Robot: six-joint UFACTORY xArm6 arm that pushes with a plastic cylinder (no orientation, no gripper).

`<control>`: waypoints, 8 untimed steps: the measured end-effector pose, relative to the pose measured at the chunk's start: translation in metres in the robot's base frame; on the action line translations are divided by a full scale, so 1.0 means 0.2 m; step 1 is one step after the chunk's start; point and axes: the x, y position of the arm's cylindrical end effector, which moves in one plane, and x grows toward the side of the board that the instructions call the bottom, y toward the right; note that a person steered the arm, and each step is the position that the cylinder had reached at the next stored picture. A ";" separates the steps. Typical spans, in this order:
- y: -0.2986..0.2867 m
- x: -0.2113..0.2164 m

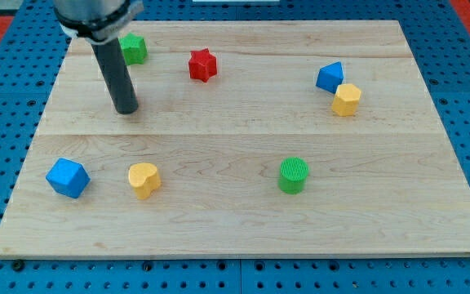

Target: Place the red star to the right of the red circle

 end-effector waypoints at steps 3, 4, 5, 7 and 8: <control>0.29 -0.10; 0.75 -0.15; 0.86 -0.18; 0.82 -0.42; 0.82 -0.42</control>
